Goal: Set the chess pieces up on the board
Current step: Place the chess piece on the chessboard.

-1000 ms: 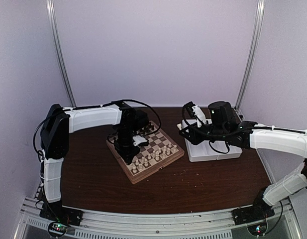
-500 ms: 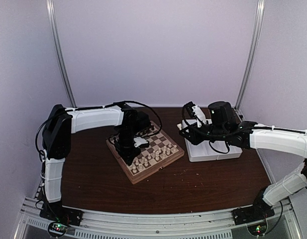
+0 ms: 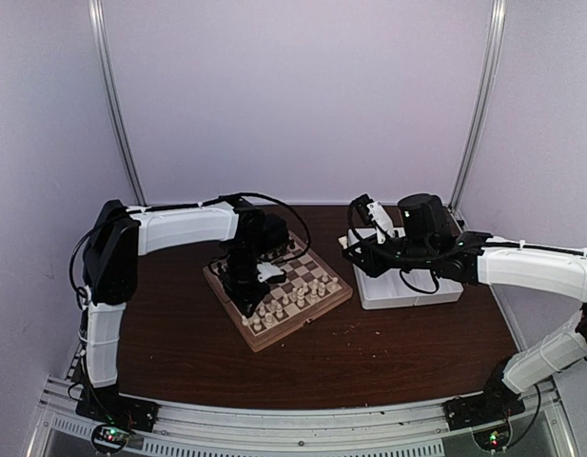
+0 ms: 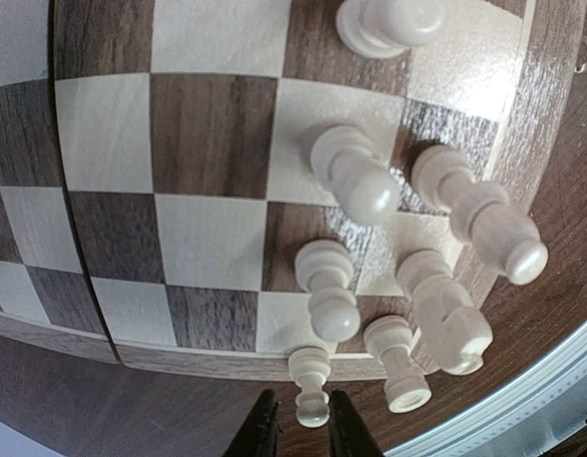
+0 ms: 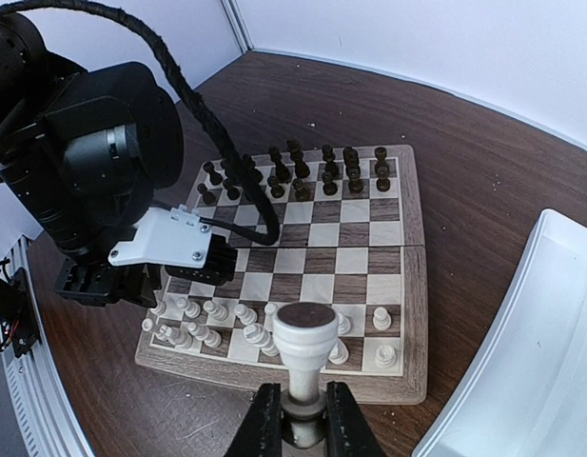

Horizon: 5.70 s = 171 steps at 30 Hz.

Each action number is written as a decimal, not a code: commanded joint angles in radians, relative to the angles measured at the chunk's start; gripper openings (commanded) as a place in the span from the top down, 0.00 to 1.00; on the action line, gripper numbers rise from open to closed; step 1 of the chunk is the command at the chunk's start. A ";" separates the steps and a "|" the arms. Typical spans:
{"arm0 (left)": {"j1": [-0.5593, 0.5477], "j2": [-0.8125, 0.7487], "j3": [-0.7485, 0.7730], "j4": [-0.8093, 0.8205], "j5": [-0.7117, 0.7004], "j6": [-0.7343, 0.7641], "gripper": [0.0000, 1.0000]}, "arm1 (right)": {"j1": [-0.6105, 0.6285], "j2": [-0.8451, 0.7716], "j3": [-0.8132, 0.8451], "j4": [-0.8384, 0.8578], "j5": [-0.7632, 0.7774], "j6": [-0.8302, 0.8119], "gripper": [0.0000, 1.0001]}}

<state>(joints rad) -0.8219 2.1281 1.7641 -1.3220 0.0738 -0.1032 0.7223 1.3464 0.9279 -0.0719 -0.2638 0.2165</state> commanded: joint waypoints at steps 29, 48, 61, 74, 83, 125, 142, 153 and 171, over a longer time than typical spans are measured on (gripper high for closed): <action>-0.006 -0.054 -0.068 0.054 -0.009 -0.024 0.81 | -0.005 -0.016 0.003 -0.016 0.004 0.006 0.92; -0.006 -0.047 -0.037 0.080 0.019 -0.022 0.93 | -0.004 -0.016 0.009 -0.022 0.002 0.003 0.91; -0.006 -0.027 -0.023 0.086 0.019 -0.018 0.91 | -0.004 -0.016 0.010 -0.028 0.005 0.000 0.92; -0.006 -0.028 -0.022 0.093 0.010 -0.019 0.77 | -0.005 -0.018 0.006 -0.028 0.007 0.000 0.92; -0.006 -0.111 -0.034 0.110 -0.031 -0.048 0.63 | -0.004 -0.024 0.014 -0.037 -0.009 -0.004 0.92; -0.005 -0.514 -0.394 1.278 0.383 -0.572 0.32 | 0.092 0.009 0.081 0.139 -0.179 0.053 0.91; -0.009 -0.421 -0.371 1.353 0.505 -0.657 0.60 | 0.097 0.032 0.117 0.080 -0.157 -0.010 0.91; -0.011 -0.403 -0.357 1.334 0.508 -0.649 0.81 | 0.097 0.046 0.124 0.050 -0.143 -0.025 0.88; -0.009 -0.465 -0.416 1.440 0.475 -0.712 0.97 | 0.097 -0.002 0.051 0.162 -0.081 0.040 0.66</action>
<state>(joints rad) -0.8288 1.7161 1.3643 0.0097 0.5625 -0.7792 0.8135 1.3823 1.0050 0.0257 -0.3798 0.2249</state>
